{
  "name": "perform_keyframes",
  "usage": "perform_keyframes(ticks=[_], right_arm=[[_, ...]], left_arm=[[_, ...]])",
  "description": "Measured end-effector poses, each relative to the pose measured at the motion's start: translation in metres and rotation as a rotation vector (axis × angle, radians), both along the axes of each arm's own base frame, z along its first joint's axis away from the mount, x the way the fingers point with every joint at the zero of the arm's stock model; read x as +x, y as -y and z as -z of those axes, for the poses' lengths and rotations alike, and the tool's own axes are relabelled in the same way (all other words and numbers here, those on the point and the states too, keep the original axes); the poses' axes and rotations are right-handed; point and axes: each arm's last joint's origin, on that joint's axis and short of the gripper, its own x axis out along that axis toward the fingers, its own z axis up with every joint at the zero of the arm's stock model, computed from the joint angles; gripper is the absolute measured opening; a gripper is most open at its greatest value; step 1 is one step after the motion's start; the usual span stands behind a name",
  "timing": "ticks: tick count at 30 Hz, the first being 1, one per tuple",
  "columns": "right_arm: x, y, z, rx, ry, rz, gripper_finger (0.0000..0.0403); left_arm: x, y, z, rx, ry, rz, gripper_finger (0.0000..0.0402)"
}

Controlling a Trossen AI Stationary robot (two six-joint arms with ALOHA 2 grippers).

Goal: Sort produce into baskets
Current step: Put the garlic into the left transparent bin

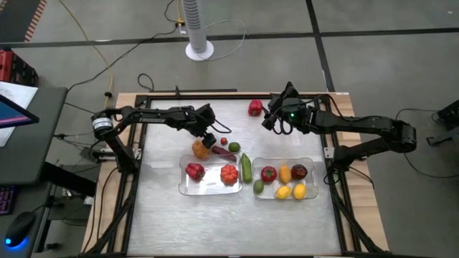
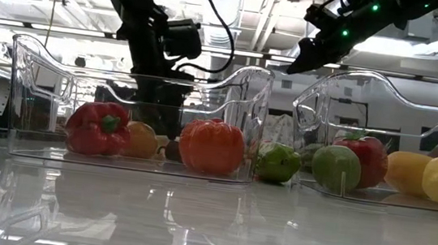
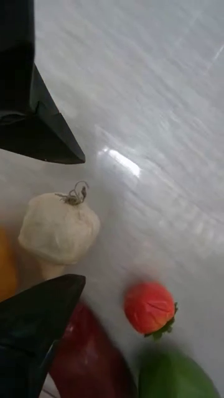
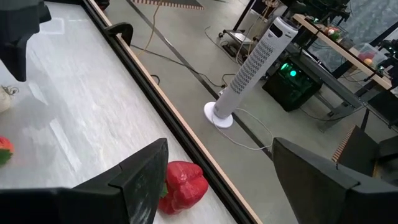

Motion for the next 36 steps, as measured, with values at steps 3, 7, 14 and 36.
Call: perform_keyframes(ticks=[3, 7, 14, 36], right_arm=[[0.000, 0.000, 0.000, 0.000, 0.000, 0.000, 0.0312], [0.000, 0.000, 0.000, 0.000, 0.000, 0.000, 0.0312], [0.000, 0.000, 0.000, 0.000, 0.001, -0.001, 0.0312], [0.001, -0.002, 0.001, 0.012, 0.002, -0.014, 0.0312]], left_arm=[[0.000, 0.000, 0.000, -0.007, 0.001, 0.007, 0.0290], [0.000, 0.000, 0.004, -0.014, -0.013, 0.008, 0.0290], [0.004, 0.004, 0.019, -0.016, -0.079, 0.049, 0.0290], [0.006, 0.006, 0.019, 0.010, -0.084, 0.091, 0.0169]])
